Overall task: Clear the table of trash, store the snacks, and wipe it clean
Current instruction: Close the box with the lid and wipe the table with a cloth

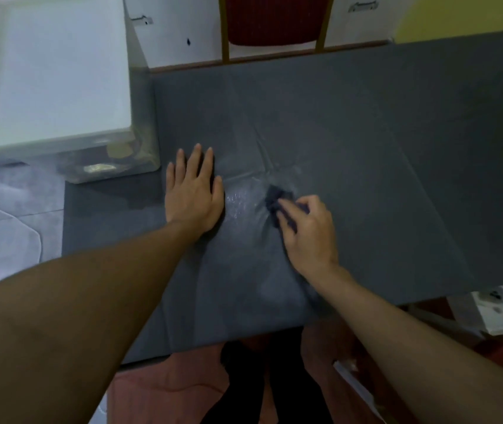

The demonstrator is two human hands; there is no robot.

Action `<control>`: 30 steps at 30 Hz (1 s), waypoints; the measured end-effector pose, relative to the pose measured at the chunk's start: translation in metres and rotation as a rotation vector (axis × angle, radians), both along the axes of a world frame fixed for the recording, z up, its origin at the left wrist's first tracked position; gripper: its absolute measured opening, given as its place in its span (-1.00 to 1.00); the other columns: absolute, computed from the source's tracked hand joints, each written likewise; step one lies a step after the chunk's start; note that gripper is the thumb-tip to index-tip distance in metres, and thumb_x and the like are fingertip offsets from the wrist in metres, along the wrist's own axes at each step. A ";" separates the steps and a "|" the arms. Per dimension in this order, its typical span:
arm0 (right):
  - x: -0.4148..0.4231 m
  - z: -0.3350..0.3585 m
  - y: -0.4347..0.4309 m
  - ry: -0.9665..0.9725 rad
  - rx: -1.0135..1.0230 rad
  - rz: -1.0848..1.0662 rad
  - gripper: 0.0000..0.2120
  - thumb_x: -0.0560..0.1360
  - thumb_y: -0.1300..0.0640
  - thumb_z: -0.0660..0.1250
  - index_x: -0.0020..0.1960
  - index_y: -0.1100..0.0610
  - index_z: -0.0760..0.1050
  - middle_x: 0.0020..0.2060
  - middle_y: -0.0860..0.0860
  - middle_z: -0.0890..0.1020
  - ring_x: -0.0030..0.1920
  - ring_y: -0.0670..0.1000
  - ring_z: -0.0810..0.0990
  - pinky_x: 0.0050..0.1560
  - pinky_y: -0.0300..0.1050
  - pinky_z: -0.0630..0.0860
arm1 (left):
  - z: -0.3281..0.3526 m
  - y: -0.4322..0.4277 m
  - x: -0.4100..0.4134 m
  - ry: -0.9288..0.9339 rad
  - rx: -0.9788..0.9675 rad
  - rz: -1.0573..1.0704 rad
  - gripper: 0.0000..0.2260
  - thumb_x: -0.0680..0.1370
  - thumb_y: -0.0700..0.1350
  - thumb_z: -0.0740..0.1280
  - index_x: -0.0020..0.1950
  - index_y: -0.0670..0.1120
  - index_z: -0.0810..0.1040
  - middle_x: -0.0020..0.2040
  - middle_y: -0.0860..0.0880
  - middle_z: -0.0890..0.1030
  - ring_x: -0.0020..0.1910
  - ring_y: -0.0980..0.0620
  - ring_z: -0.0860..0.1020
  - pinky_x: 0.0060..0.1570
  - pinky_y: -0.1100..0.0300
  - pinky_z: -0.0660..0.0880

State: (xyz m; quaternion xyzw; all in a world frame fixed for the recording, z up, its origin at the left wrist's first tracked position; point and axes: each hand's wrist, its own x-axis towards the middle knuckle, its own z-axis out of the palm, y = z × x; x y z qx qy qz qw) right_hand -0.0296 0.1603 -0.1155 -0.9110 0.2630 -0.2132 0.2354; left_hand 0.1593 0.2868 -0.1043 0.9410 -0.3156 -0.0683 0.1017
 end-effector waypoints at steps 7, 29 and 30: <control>0.016 0.002 -0.038 0.017 -0.112 0.620 -0.76 0.55 0.10 0.37 0.18 0.10 0.66 -0.07 0.14 0.56 -0.15 0.12 0.52 -0.12 -0.02 0.49 | -0.012 -0.026 0.018 0.002 0.100 0.130 -0.45 0.64 0.18 -0.16 0.62 0.08 -0.11 0.63 0.04 -0.11 0.59 -0.08 -0.20 0.51 -0.20 -0.26; 0.205 0.001 -0.111 -0.001 -0.018 0.609 -0.76 0.54 0.15 0.41 0.20 0.13 0.64 -0.03 0.12 0.54 -0.06 0.12 0.51 -0.08 0.00 0.50 | -0.007 -0.027 0.023 0.014 0.172 0.117 -0.44 0.65 0.18 -0.12 0.62 0.05 -0.09 0.63 0.03 -0.12 0.59 -0.05 -0.22 0.52 -0.22 -0.11; 0.209 0.003 -0.120 0.012 -0.052 0.708 -0.75 0.54 0.15 0.41 0.20 0.13 0.64 -0.02 0.13 0.56 -0.07 0.12 0.51 -0.08 0.00 0.49 | -0.006 -0.027 0.023 0.023 0.174 0.116 -0.44 0.65 0.18 -0.12 0.62 0.05 -0.10 0.63 0.03 -0.13 0.59 -0.04 -0.23 0.52 -0.22 -0.11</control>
